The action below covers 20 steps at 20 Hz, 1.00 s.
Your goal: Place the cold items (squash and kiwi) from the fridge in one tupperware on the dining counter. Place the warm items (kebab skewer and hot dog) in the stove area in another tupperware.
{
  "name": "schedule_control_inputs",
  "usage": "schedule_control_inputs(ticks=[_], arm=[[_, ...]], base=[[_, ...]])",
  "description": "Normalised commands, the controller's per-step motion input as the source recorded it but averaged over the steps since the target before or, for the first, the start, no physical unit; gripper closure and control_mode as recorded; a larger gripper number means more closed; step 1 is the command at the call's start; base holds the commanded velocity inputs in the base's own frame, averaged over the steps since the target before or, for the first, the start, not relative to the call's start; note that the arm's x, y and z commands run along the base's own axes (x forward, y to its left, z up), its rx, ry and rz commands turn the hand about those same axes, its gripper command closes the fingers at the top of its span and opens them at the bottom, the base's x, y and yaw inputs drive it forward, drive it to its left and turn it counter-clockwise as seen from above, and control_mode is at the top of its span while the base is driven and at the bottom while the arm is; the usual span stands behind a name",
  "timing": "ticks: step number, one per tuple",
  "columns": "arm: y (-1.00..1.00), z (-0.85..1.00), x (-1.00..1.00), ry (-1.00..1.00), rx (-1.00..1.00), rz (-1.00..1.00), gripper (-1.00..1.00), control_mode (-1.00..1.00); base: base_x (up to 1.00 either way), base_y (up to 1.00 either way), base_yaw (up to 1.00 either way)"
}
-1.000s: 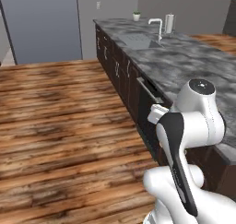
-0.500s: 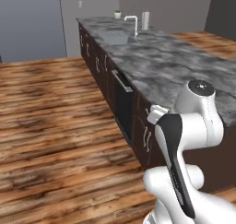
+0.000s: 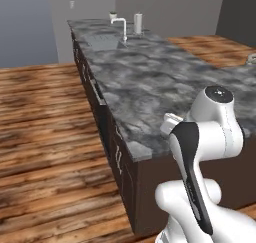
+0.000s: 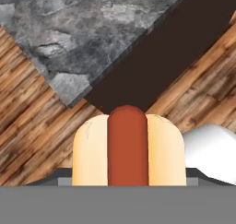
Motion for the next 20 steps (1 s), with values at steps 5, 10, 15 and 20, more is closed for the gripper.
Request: schedule_control_inputs(ticks=[5, 10, 15, 20], arm=[[0.00, 0.00, 0.00, 0.00, 0.00, 0.00, 1.00, 1.00], [0.00, 0.00, 0.00, 0.00, 0.00, 0.00, 1.00, 1.00], [0.00, 0.00, 0.00, 0.00, 0.00, 0.00, 1.00, 1.00], [0.00, 0.00, 0.00, 0.00, 0.00, 0.00, 1.00, 1.00]], base=[[0.00, -1.00, 0.01], [0.00, -1.00, 0.01], [0.00, -1.00, 0.00], [0.00, -1.00, 0.00]])
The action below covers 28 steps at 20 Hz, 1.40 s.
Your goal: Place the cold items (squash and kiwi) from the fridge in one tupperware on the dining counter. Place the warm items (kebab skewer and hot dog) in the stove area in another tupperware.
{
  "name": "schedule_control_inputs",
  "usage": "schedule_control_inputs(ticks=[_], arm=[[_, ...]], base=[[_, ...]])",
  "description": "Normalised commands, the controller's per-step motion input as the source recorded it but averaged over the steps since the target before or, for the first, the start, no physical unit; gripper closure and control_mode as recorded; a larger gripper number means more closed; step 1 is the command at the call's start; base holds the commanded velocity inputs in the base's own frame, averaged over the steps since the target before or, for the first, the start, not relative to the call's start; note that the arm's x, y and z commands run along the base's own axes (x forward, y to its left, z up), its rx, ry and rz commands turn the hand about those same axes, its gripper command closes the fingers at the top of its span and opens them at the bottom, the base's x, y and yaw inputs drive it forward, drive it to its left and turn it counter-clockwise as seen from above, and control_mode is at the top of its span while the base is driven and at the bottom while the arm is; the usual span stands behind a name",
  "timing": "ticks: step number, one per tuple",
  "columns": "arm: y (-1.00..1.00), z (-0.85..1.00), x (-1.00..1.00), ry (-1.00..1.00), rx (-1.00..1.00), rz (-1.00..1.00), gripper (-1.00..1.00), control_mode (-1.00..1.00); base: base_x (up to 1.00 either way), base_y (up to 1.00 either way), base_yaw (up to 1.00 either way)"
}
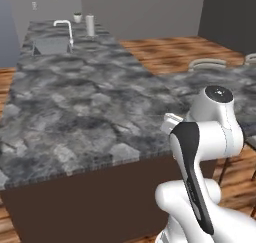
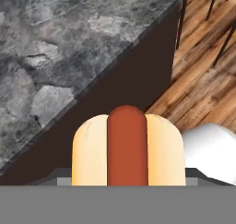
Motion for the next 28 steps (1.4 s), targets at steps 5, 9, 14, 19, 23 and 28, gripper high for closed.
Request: schedule_control_inputs(ticks=[5, 9, 14, 19, 23, 28], arm=[[0.00, 0.00, 0.00, 0.00, 0.00, 0.00, 1.00, 1.00], [0.00, 0.00, 0.00, 0.00, 0.00, 0.00, 1.00, 1.00], [0.00, 0.00, 0.00, 0.00, 0.00, 0.00, 1.00, 1.00], [0.00, 0.00, 0.00, 0.00, 0.00, 0.00, 1.00, 1.00], [0.00, 0.00, 0.00, 0.00, 0.00, 0.00, 1.00, 1.00], [0.00, 0.00, 0.00, 0.00, 0.00, 0.00, 1.00, 1.00]], base=[[0.00, -1.00, 0.00], [0.00, -1.00, 0.00], [0.00, -1.00, 0.00], [0.01, -1.00, 0.00], [0.08, -1.00, 0.00], [0.18, -1.00, 0.00]])
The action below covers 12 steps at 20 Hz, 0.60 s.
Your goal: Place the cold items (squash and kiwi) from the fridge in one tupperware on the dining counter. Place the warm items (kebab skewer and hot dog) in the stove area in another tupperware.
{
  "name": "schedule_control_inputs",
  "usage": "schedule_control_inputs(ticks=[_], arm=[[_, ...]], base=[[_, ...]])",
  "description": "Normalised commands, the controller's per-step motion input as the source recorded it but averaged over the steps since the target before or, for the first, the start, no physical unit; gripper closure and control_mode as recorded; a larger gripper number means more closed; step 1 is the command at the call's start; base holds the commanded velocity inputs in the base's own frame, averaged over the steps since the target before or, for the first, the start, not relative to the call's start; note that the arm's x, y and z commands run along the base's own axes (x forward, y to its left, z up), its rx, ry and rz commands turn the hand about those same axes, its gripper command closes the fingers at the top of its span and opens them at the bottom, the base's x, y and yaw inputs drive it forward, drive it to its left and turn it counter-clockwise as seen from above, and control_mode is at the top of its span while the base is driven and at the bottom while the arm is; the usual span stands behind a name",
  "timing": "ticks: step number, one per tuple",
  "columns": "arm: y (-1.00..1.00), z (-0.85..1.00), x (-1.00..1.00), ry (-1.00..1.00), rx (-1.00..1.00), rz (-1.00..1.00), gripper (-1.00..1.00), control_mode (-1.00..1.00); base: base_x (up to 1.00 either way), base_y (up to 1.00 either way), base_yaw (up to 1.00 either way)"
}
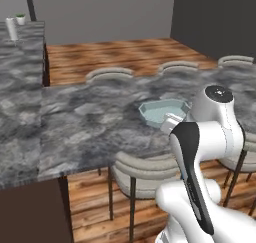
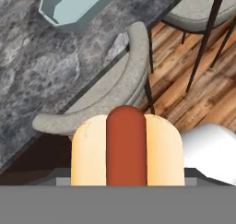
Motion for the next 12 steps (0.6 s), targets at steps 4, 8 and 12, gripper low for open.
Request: schedule_control_inputs(ticks=[4, 8, 12], arm=[[0.00, 0.00, 0.00, 0.00, 0.00, 0.00, 1.00, 1.00], [0.00, 0.00, 0.00, 0.00, 0.00, 0.00, 1.00, 1.00], [0.00, 0.00, 0.00, 0.00, 0.00, 0.00, 1.00, 1.00]], base=[[0.38, -1.00, 0.00], [0.63, -0.95, 0.01], [0.97, -0.44, 0.09]])
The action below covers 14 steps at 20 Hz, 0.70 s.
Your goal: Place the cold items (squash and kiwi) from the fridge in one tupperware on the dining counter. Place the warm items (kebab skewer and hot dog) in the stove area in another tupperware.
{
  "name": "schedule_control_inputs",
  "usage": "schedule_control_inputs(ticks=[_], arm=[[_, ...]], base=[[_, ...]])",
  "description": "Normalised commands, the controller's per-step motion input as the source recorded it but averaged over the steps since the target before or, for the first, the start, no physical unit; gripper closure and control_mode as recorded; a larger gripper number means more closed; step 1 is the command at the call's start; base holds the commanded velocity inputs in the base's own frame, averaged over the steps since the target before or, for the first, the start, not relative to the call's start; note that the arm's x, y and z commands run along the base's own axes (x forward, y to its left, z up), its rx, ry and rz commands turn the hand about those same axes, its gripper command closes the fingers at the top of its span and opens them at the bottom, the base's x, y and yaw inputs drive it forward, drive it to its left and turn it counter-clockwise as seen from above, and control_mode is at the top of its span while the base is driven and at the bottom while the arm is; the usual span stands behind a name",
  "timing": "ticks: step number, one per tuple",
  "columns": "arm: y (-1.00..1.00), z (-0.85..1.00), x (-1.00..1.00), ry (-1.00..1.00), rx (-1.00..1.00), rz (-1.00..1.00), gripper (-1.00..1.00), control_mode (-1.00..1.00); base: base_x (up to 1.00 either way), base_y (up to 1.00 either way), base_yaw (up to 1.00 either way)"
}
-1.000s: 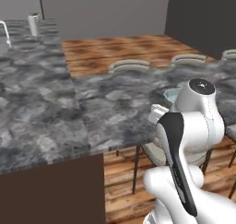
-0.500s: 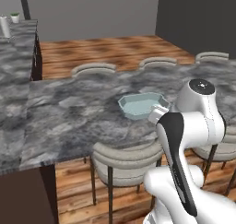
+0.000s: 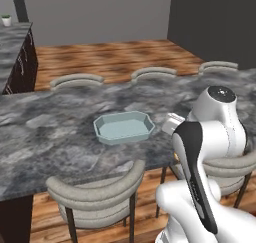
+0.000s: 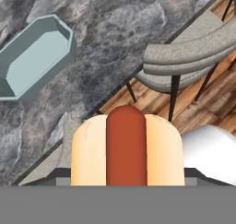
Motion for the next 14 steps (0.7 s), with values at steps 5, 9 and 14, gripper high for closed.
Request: schedule_control_inputs(ticks=[5, 9, 14], arm=[[0.00, 0.00, 0.00, 0.00, 0.00, 0.00, 1.00, 1.00], [0.00, 0.00, 0.75, 0.13, 0.09, 0.00, 1.00, -1.00], [0.11, -0.02, 1.00, 0.20, 0.07, -0.08, 1.00, -1.00]], base=[[1.00, -0.08, 0.10], [0.25, 0.00, 0.01], [0.00, 0.00, 0.00]])
